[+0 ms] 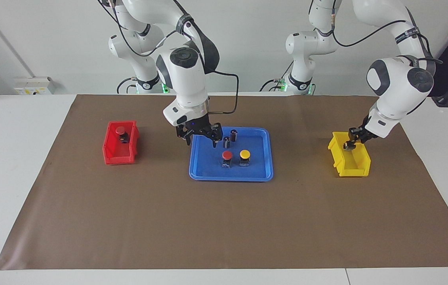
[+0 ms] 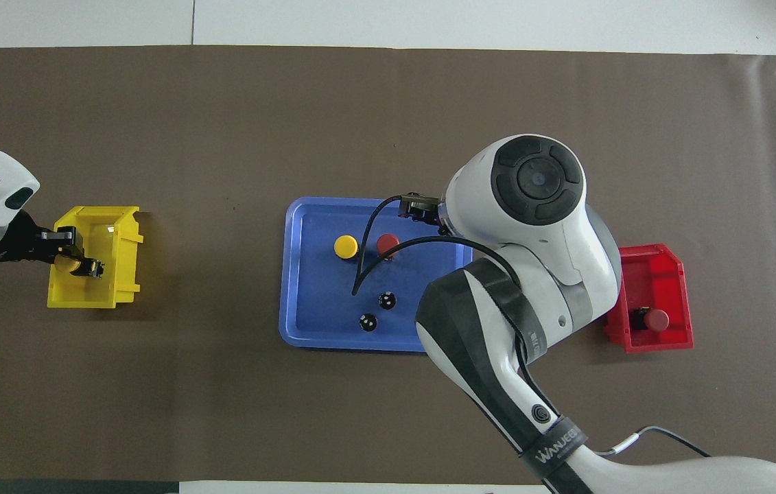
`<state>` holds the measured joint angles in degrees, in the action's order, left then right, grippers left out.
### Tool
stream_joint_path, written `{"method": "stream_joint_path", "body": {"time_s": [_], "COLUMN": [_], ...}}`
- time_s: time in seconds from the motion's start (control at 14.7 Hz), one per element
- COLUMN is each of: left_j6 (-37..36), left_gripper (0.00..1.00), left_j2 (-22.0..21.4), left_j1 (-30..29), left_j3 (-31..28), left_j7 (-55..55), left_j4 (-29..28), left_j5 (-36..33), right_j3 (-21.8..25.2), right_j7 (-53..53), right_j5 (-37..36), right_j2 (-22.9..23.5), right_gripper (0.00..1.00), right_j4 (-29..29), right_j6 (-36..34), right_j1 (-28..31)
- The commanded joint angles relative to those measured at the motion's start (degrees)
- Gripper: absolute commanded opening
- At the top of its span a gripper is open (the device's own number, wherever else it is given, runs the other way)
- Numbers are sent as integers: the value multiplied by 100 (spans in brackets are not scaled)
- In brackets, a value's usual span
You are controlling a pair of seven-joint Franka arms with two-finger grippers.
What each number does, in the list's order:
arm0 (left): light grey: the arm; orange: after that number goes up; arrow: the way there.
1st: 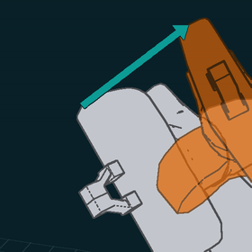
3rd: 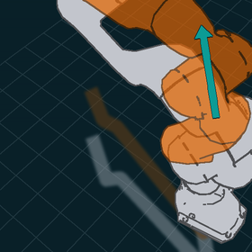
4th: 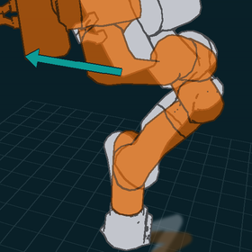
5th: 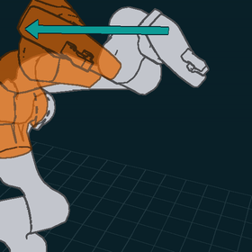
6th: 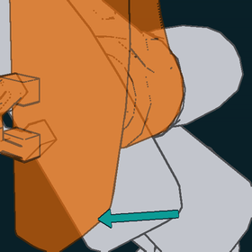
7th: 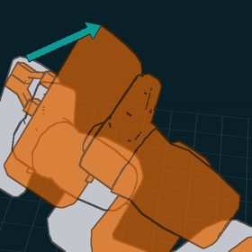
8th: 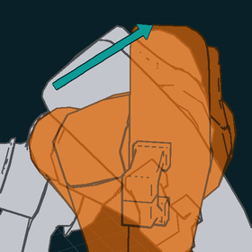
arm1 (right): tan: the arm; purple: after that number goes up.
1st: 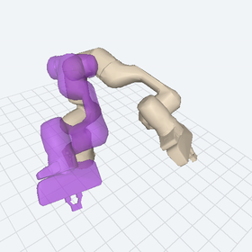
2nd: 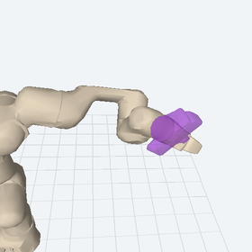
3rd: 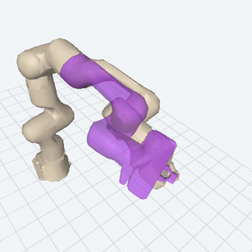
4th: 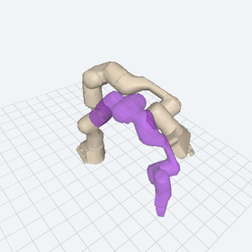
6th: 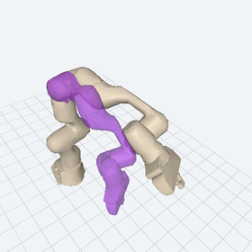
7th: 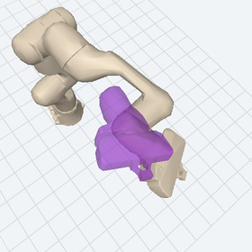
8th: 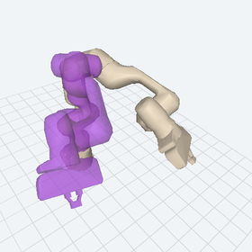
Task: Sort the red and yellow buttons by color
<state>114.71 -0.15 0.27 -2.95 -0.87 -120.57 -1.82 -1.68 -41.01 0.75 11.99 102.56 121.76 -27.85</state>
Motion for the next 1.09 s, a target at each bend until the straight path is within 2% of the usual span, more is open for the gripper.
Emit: {"method": "stream_joint_path", "body": {"time_s": [0.0,0.2,0.41,0.48,0.54,0.61,0.68,0.75,0.88,1.02], "left_j6": [665,982,1159,1167,1176,1176,1176,1150,1036,608], "left_gripper": [1,1,1,5,19,40,48,53,56,62], "left_j2": [-328,-293,-258,-249,-240,-240,-232,-205,-214,-223], "left_j1": [-80,-80,-80,-80,-80,-80,-80,-80,-36,-19], "left_j3": [49,49,49,49,49,49,49,49,49,49], "left_j7": [-63,-63,-63,-72,-72,-72,-72,-63,-45,-45], "left_j4": [-730,-968,-1030,-1030,-1013,-995,-986,-969,-829,-488], "left_j5": [-99,-99,-99,-99,-99,-99,-99,-99,-99,-108], "right_j3": [19,10,10,10,10,10,10,10,1,-16], "right_j7": [-301,-557,-548,-548,-513,-513,-513,-504,-495,-399], "right_j5": [-189,-838,-858,-858,-858,-866,-866,-866,-866,-866], "right_j2": [408,875,955,955,972,972,990,1016,1034,1025], "right_gripper": [99,99,99,98,97,97,96,96,96,94], "right_j4": [-77,-263,-236,-236,-219,-166,-140,-139,-148,-113], "right_j6": [391,410,497,550,629,751,866,893,902,911], "right_j1": [-211,-536,-528,-528,-528,-528,-528,-537,-537,-598]}}
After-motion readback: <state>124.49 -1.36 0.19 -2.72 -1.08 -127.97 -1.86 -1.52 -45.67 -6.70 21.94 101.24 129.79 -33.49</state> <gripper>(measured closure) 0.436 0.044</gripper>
